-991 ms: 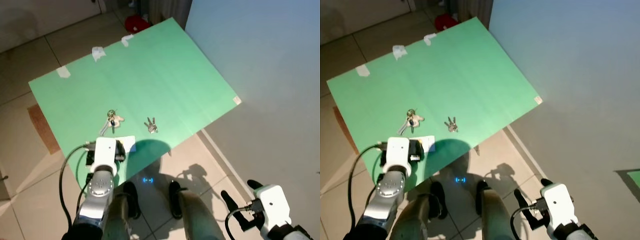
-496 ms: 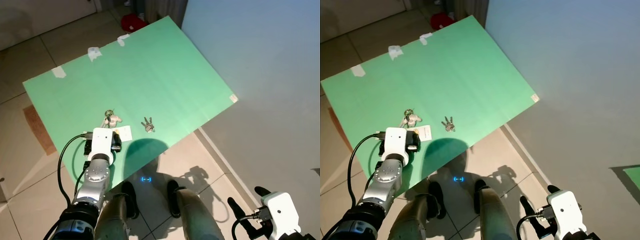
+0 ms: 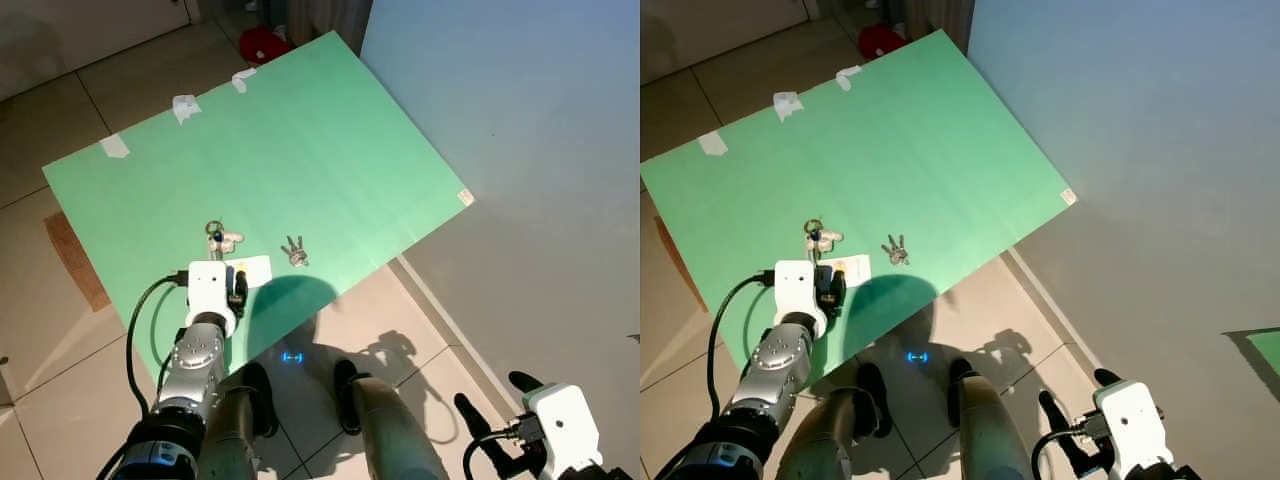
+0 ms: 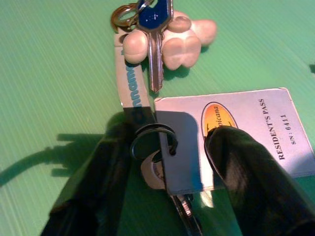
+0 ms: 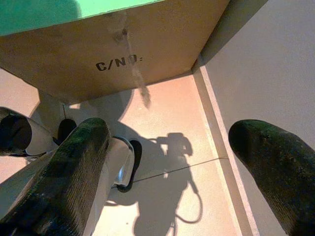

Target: Hang keys on a hook

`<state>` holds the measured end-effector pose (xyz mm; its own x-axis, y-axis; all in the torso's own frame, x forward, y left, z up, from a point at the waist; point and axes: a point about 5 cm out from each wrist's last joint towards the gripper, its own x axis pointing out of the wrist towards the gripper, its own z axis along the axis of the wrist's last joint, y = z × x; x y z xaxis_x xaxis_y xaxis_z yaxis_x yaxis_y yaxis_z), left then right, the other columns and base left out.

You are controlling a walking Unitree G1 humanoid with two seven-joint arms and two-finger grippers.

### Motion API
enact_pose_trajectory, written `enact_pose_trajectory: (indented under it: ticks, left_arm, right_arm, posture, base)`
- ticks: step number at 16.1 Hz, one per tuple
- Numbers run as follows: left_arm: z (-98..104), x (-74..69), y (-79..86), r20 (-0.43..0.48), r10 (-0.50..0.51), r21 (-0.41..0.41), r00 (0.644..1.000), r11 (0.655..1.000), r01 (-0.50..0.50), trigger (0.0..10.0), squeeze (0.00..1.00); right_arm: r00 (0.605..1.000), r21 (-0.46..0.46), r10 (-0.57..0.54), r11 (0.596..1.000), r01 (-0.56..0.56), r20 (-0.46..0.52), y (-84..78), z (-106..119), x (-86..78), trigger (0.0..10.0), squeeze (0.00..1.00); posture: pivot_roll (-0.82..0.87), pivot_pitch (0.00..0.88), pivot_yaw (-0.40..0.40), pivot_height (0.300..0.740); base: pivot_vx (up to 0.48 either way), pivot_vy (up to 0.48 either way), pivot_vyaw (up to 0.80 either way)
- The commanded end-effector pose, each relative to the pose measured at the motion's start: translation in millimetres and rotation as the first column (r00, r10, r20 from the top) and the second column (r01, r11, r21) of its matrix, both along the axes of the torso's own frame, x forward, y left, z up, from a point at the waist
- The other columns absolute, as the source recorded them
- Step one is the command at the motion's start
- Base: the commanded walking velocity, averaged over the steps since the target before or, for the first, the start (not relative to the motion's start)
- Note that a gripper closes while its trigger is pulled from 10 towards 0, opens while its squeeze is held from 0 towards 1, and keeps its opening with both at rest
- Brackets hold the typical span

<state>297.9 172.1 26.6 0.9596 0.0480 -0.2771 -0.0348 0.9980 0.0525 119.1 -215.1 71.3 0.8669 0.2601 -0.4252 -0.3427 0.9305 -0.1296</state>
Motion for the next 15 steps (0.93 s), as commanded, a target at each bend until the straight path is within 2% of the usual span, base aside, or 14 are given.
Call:
enact_pose_trajectory:
  ticks: [1, 4, 7, 9, 11, 13, 15]
  left_arm:
    - [-25, -20.6, -5.7, -0.112, -0.028, -0.022, 0.993, 0.999, 0.026, 0.0, 0.00]
    - [-24, -24.2, -12.9, -0.080, -0.063, -0.043, 0.995, 0.997, 0.060, 0.0, 0.00]
    - [-22, -28.7, -22.6, -0.050, -0.073, -0.111, 0.996, 0.992, 0.067, 0.0, 0.00]
    - [-15, -30.1, -25.8, 0.002, -0.064, -0.137, 0.998, 0.989, 0.063, 0.0, 0.00]
    - [-8, -30.3, -22.3, 0.046, -0.047, -0.125, 0.998, 0.991, 0.053, 0.0, 0.00]
    - [6, -30.9, -19.5, 0.111, -0.070, -0.084, 0.991, 0.993, 0.080, 0.0, 0.00]
    - [14, -30.9, -19.6, 0.137, -0.083, -0.074, 0.987, 0.993, 0.094, 0.0, 0.00]
  right_arm:
    - [0.999, 0.002, -0.012, 1.000, 0.012, -0.037, -1.6, -3, -6.9, 10.0, 0.00]
    - [0.999, 0.003, -0.010, 1.000, 0.010, -0.038, -0.6, -4, -6.3, 10.0, 0.00]
    - [0.999, 0.003, -0.008, 1.000, 0.008, -0.038, 0.2, -5, -5.4, 10.0, 0.00]
    - [0.999, 0.002, -0.004, 1.000, 0.004, -0.037, 0.0, -5, -3.8, 10.0, 0.00]
    - [0.999, 0.001, -0.002, 1.000, 0.002, -0.037, -0.9, -6, -2.9, 10.0, 0.00]
    - [0.999, 0.002, 0.001, 1.000, -0.001, -0.039, -0.2, -9, -1.6, 10.0, 0.00]
    - [0.999, 0.007, 0.007, 1.000, -0.007, -0.036, 1.9, -11, 1.6, 10.0, 0.00]
  posture:
    - [-0.41, 0.430, -0.086, 0.740]
    - [-0.41, 0.428, -0.084, 0.740]
    - [-0.41, 0.421, -0.083, 0.740]
    - [-0.40, 0.413, -0.082, 0.740]
    - [-0.40, 0.406, -0.080, 0.740]
    - [-0.39, 0.394, -0.076, 0.740]
    - [-0.37, 0.375, -0.070, 0.740]
  base:
    - [0.000, 0.000, 0.00]
    - [0.000, 0.000, 0.00]
    - [0.000, 0.000, 0.00]
    - [0.000, 0.000, 0.00]
    - [0.000, 0.000, 0.00]
    - [0.000, 0.000, 0.00]
    - [0.000, 0.000, 0.00]
